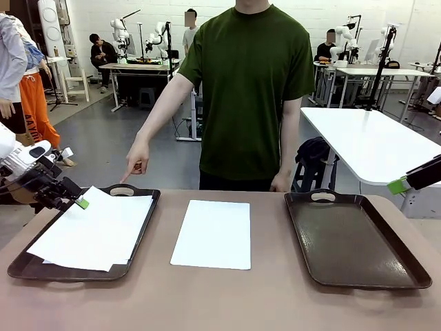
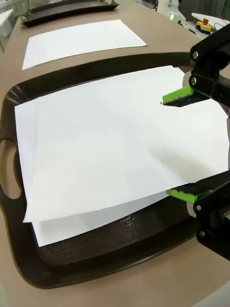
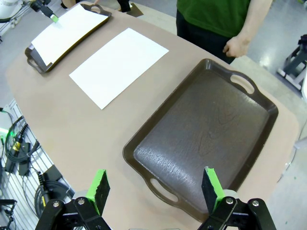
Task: Sort the A4 documents.
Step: Place the A4 Paper in the designated Handle tray, then receive the A4 Paper.
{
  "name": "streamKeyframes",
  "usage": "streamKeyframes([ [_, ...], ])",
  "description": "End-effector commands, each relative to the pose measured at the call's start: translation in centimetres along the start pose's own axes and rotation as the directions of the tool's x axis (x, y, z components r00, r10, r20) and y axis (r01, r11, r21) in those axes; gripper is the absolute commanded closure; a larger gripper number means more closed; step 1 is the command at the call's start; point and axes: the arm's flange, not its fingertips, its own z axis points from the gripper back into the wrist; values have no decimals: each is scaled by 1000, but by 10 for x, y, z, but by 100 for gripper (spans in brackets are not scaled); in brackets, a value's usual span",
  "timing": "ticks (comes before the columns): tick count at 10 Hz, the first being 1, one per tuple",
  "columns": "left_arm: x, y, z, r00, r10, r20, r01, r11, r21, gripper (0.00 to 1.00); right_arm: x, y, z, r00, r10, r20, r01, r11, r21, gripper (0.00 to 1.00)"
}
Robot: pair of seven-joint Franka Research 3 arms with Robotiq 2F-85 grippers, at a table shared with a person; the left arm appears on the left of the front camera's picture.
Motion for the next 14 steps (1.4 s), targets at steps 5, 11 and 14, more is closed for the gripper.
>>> streamKeyframes([
  [5, 11, -4, 27, 1000, 18, 26, -18, 1000, 5, 0, 0, -1, -2, 1000, -1, 7, 1, 1000, 19, 0],
  [11, 12, -1, 14, 1000, -23, 12, 23, 999, 25, 0, 0, -1, -2, 1000, -1, 7, 1, 1000, 19, 0],
  [14, 12, -1, 14, 1000, -23, 12, 23, 999, 25, 0, 0, -1, -2, 1000, -1, 7, 1, 1000, 19, 0],
])
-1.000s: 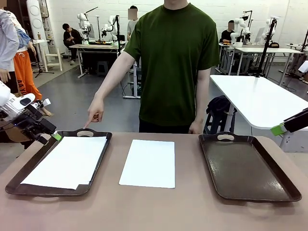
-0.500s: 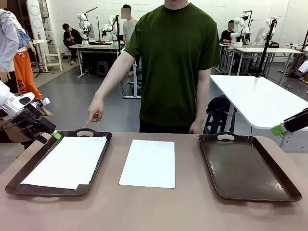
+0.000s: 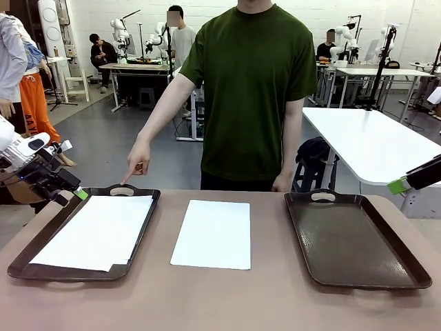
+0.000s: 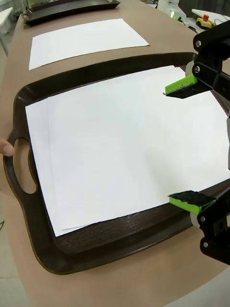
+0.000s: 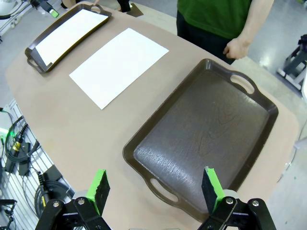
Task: Sort the A4 documents.
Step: Receive the A4 Paper.
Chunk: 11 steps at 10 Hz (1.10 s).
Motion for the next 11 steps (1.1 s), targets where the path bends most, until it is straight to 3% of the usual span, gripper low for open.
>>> streamKeyframes([
  [1, -1, 1, 0, 1000, -7, 1, 7, 1000, 4, 0, 0, -1, -2, 1000, -1, 7, 1, 1000, 19, 0],
  [4, 0, 0, 0, 1000, 0, 0, 0, 1000, 0, 0, 0, -1, -2, 1000, -1, 7, 1, 1000, 19, 0],
  [5, 25, -38, 15, 983, -141, 121, 151, 986, -72, 0, 0, -1, -2, 1000, -1, 7, 1, 1000, 19, 0],
  [6, 42, -73, 35, 940, -236, 246, 274, 952, -138, 0, 0, -1, -2, 1000, -1, 7, 1, 1000, 19, 0],
  [8, 53, -111, 76, 874, -252, 417, 366, 904, -220, 0, 0, -1, -2, 1000, -1, 7, 1, 1000, 19, 0],
  [10, 54, -133, 101, 799, -340, 495, 512, 817, -265, 0, 0, -1, -2, 1000, -1, 7, 1, 1000, 19, 0],
  [11, 53, -141, 109, 765, -412, 494, 590, 756, -284, 0, 0, -1, -2, 1000, -1, 7, 1, 1000, 19, 0],
])
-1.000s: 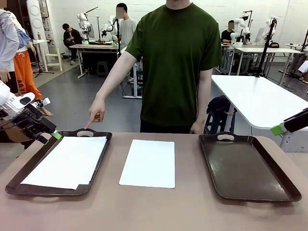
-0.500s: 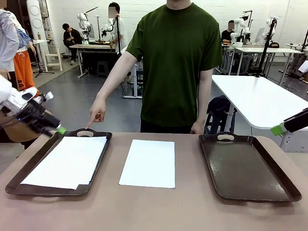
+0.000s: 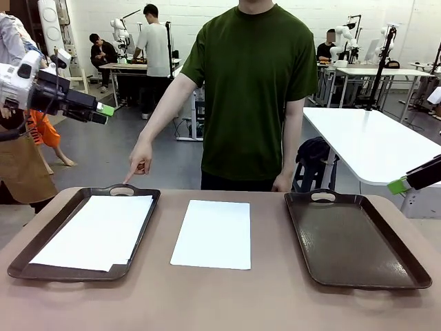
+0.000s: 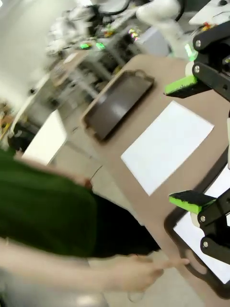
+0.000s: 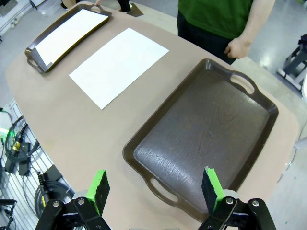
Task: Sort the A4 documents.
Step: Receive the A4 Paper.
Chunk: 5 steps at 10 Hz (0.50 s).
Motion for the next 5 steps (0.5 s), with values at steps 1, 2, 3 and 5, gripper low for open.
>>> streamKeyframes([
  [1, -2, 0, 11, 985, -163, -46, 156, 978, -136, 0, 0, -1, -2, 1000, -2, 8, 1, 1000, 19, 0],
  [2, 5, -4, 12, 973, -225, -50, 215, 964, -155, 0, 0, -1, -2, 1000, -2, 8, 1, 1000, 19, 0],
  [3, 8, -8, 6, 957, -282, -68, 269, 950, -157, 0, 0, -1, -2, 1000, -2, 8, 1, 1000, 19, 0],
  [5, 1, -11, -24, 928, -336, -159, 327, 941, -84, 0, 0, -1, -2, 1000, -2, 8, 1, 1000, 19, 0],
])
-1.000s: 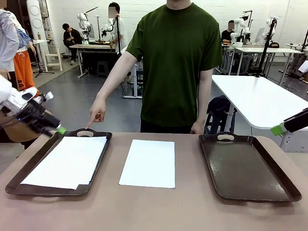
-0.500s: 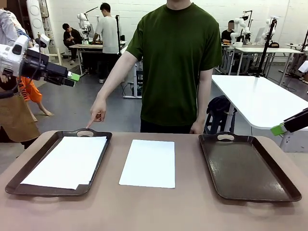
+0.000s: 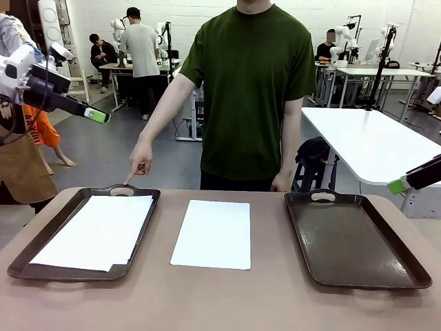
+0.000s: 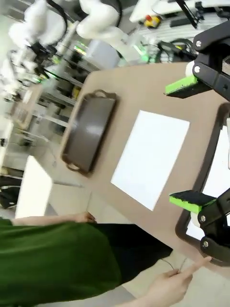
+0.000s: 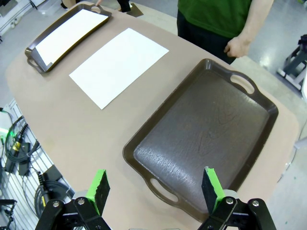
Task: Sort the A4 documents.
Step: Receive the A4 Paper.
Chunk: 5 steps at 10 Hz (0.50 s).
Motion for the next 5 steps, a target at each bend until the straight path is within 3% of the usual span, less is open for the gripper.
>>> streamKeyframes([
  [1, 0, 3, -33, 995, 2, -95, 7, 996, 89, 0, 0, -1, -2, 1000, -1, 8, 1, 1000, 19, 0],
  [3, 7, -6, -51, 980, -23, -199, 48, 992, 117, 0, 0, -1, -2, 1000, -1, 8, 1, 1000, 19, 0],
  [5, 10, -11, -52, 976, 42, -212, -5, 985, 174, 0, 0, -1, -2, 1000, -1, 8, 1, 1000, 19, 0],
])
